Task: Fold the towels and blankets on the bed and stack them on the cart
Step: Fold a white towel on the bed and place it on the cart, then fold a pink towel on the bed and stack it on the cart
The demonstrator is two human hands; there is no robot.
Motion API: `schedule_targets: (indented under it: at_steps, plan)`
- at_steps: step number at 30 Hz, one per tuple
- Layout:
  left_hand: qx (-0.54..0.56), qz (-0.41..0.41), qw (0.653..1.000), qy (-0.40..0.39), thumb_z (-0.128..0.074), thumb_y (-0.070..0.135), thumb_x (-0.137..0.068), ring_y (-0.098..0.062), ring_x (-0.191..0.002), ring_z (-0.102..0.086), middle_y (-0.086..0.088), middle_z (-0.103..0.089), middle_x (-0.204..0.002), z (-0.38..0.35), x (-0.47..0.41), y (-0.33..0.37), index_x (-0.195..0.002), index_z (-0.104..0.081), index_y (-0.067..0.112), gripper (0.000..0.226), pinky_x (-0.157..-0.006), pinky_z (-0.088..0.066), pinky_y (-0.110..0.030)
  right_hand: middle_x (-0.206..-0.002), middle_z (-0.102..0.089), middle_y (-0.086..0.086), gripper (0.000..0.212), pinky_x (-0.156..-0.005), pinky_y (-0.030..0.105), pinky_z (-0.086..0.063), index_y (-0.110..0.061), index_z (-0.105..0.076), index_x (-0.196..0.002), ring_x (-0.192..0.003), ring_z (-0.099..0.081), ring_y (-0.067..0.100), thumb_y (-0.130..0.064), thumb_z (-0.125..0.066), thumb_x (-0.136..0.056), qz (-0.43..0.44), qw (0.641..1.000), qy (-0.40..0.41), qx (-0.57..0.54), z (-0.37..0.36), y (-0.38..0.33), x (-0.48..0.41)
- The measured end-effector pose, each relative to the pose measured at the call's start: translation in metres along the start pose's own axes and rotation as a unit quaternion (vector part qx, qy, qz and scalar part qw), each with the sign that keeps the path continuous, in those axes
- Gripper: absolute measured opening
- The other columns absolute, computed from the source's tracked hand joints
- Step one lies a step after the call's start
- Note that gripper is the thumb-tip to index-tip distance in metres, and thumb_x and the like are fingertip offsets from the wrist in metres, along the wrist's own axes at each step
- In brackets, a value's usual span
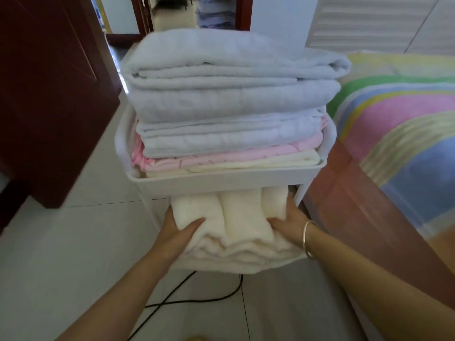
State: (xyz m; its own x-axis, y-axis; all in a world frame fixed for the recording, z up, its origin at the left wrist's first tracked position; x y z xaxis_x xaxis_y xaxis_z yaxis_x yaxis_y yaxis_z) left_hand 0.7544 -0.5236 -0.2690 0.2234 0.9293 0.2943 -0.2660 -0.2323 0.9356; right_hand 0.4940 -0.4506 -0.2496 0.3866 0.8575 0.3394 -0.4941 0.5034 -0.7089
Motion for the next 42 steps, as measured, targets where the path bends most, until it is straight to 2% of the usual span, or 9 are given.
schedule_targets:
  at_steps: [3,8,14,18,20,22,26,30,42]
  plan:
    - [-0.036,-0.017,0.998,0.057,-0.078,0.03,-0.08,-0.014,-0.117,-0.05,0.005,-0.051,-0.131,-0.01,-0.039,0.005,-0.142,-0.035,0.021,0.076,-0.098,-0.035,-0.023,-0.121,-0.028,-0.006,0.087,-0.086,0.009,-0.023,-0.008,-0.007,-0.151,-0.117,-0.033,0.01,-0.009,-0.063,-0.085,0.025,0.999,0.012,0.025,-0.01,-0.008,-0.029]
    - [-0.062,-0.02,0.995,0.081,-0.058,0.026,-0.096,-0.019,-0.13,-0.044,0.003,-0.05,-0.134,-0.024,-0.097,-0.006,-0.141,-0.043,0.018,0.048,-0.099,-0.026,-0.016,-0.105,-0.065,0.011,0.024,-0.082,0.025,-0.039,-0.003,-0.065,-0.105,-0.105,-0.057,0.028,-0.009,-0.055,-0.084,-0.011,0.995,0.1,-0.024,-0.024,0.005,-0.099]
    - [-0.109,0.027,0.989,0.092,-0.066,0.033,-0.088,-0.023,-0.124,-0.052,-0.004,-0.053,-0.137,-0.017,-0.125,-0.054,-0.143,-0.041,0.019,0.062,-0.104,-0.042,-0.034,-0.153,-0.033,0.005,0.071,-0.109,0.023,-0.028,-0.015,-0.027,-0.15,-0.138,-0.035,0.023,-0.006,-0.055,-0.085,0.053,0.992,0.111,0.006,-0.06,0.038,-0.128]
    - [-0.15,0.037,0.983,0.103,-0.062,0.031,-0.09,-0.027,-0.125,-0.051,-0.005,-0.054,-0.138,-0.016,-0.127,-0.074,-0.142,-0.043,0.022,0.057,-0.104,-0.043,-0.039,-0.155,-0.029,0.005,0.073,-0.106,0.029,-0.034,-0.026,-0.02,-0.153,-0.132,-0.042,0.028,-0.015,-0.052,-0.088,0.009,0.994,0.105,0.025,-0.07,0.055,-0.14]
    - [-0.199,0.057,0.971,0.115,-0.062,0.031,-0.088,-0.031,-0.133,-0.042,-0.009,-0.042,-0.148,-0.019,-0.129,-0.074,-0.151,-0.026,0.022,0.074,-0.109,-0.037,-0.04,-0.156,-0.026,0.006,0.075,-0.108,0.035,-0.033,-0.028,-0.016,-0.153,-0.137,-0.034,0.03,-0.024,-0.053,-0.088,-0.038,0.992,0.076,0.092,-0.073,0.054,-0.15]
    - [-0.284,0.028,0.944,0.168,-0.06,0.023,-0.087,-0.033,-0.142,-0.026,-0.013,-0.02,-0.157,-0.028,-0.126,-0.06,-0.155,-0.006,0.018,0.088,-0.115,-0.027,-0.042,-0.155,-0.023,0.009,0.076,-0.11,0.043,-0.032,-0.024,-0.016,-0.152,-0.139,-0.028,0.033,-0.029,-0.055,-0.087,-0.074,0.977,0.085,0.18,-0.075,0.043,-0.156]
    - [-0.487,-0.229,0.823,0.182,-0.042,0.023,-0.086,-0.038,-0.144,-0.016,-0.018,-0.021,-0.156,-0.06,-0.134,-0.028,-0.151,-0.023,0.012,0.069,-0.12,-0.011,-0.049,-0.16,-0.003,0.009,0.072,-0.118,0.053,-0.005,-0.024,-0.007,-0.153,-0.147,0.002,0.034,-0.038,-0.045,-0.093,0.063,0.931,0.166,0.319,-0.082,-0.002,-0.157]
    - [-0.623,-0.196,0.749,0.109,-0.025,0.058,-0.094,-0.041,-0.147,0.013,-0.01,0.011,-0.162,-0.073,-0.174,-0.052,-0.154,0.004,0.032,0.072,-0.113,0.005,-0.067,-0.161,0.011,0.0,0.07,-0.11,0.067,0.006,-0.037,0.005,-0.152,-0.145,0.016,0.036,-0.066,-0.016,-0.092,0.177,0.886,0.131,0.408,-0.112,-0.016,-0.177]
    - [-0.672,-0.122,0.729,0.03,-0.008,0.067,-0.092,-0.038,-0.145,0.022,-0.003,0.025,-0.16,-0.07,-0.194,-0.088,-0.151,0.013,0.041,0.068,-0.112,0.007,-0.066,-0.157,0.025,-0.008,0.064,-0.109,0.066,0.01,-0.043,0.011,-0.149,-0.143,0.026,0.031,-0.067,-0.006,-0.091,0.139,0.893,0.057,0.425,-0.15,0.02,-0.205]
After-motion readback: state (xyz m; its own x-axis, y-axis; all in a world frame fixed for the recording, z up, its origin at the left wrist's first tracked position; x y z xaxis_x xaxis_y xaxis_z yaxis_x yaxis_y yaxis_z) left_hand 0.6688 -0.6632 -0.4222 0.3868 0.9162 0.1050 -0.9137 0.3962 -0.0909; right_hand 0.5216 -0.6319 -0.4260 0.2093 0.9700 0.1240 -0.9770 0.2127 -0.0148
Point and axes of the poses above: each hand's wrist, its own x-axis away from the middle knuckle, its own z-axis out of the back of the hand, y = z × x, the point moved 1 cm from there along -x, towards the middle knuckle
